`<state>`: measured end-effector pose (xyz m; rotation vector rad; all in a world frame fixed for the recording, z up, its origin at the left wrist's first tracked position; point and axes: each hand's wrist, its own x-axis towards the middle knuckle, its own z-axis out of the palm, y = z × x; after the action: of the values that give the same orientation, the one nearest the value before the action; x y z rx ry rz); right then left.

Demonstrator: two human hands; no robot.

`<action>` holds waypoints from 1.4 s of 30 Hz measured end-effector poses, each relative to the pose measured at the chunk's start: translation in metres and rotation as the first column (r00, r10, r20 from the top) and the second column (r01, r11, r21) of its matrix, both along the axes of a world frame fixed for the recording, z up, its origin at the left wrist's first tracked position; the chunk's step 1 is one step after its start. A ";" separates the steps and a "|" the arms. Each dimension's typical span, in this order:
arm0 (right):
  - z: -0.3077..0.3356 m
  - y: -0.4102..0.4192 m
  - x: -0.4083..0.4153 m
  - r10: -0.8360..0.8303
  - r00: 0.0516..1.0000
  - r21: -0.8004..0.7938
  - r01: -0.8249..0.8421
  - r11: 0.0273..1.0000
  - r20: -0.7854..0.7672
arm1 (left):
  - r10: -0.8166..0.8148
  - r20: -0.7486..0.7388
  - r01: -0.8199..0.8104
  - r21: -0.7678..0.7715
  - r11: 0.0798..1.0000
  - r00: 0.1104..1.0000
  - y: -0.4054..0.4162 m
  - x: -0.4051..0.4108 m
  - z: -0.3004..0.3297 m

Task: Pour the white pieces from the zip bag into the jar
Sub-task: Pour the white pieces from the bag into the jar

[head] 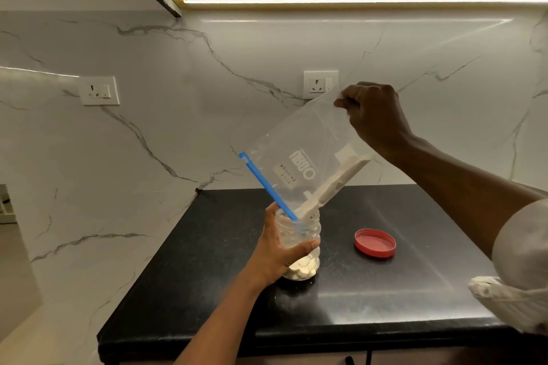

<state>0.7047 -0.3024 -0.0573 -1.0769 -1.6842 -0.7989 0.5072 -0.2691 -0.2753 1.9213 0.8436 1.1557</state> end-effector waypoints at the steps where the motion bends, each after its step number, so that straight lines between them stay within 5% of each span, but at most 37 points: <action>1: -0.001 0.000 -0.001 -0.002 1.000 -0.009 0.002 1.000 0.006 | 0.001 -0.001 -0.001 -0.006 1.000 1.000 0.000 0.000 0.000; 42: 0.005 -0.008 0.003 -0.033 0.998 -0.006 0.033 0.999 0.044 | 0.028 -0.037 -0.027 0.025 0.999 0.999 0.000 -0.001 -0.001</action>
<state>0.7075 -0.3104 -0.0527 -1.1010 -1.7110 -0.8443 0.5066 -0.2691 -0.2766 1.9630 0.8822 1.1544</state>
